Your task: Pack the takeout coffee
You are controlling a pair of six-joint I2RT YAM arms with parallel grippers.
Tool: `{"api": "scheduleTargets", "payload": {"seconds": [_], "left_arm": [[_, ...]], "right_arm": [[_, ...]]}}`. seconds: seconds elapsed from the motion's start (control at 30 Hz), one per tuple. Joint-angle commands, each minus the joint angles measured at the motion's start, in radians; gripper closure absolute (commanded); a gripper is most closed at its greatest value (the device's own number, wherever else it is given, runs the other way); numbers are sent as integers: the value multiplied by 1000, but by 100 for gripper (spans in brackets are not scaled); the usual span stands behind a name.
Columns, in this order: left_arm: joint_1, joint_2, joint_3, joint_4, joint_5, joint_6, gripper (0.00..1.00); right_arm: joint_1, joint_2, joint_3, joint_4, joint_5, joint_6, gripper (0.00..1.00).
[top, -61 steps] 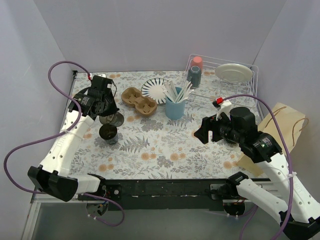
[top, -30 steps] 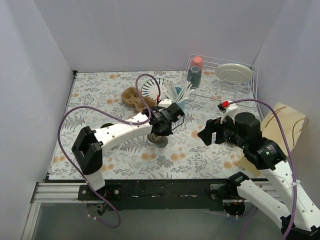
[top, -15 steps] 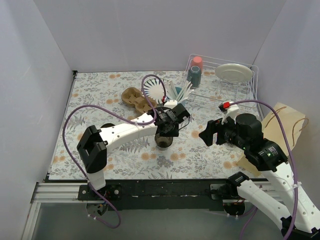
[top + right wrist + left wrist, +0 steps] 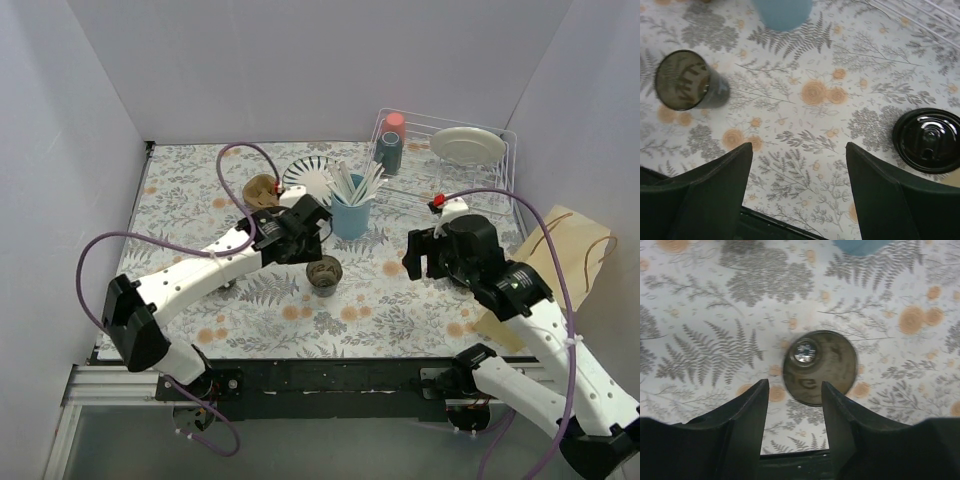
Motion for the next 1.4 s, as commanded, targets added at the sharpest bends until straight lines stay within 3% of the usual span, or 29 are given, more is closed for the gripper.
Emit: {"api": "scheduleTargets", "payload": {"seconds": [0.0,0.17,0.33,0.57,1.1,1.37], "left_arm": [[90,-154,-163,68,49,60,54],[129,-248,-277,189,182,117,52],[130,-265,-341,266,261,134,52],[130,-322,-429,343,322,224,52],[130,-402,-440,335,308,250,49],[130,-432,-464,333,284,249,49]], "right_arm": [[-4,124,29,-25,300,-35,18],[-48,291,12,15,445,-80,29],[-148,417,19,41,439,-42,41],[-300,503,-25,136,374,0,45],[-386,624,-68,236,314,57,52],[-387,620,-86,256,313,51,69]]}}
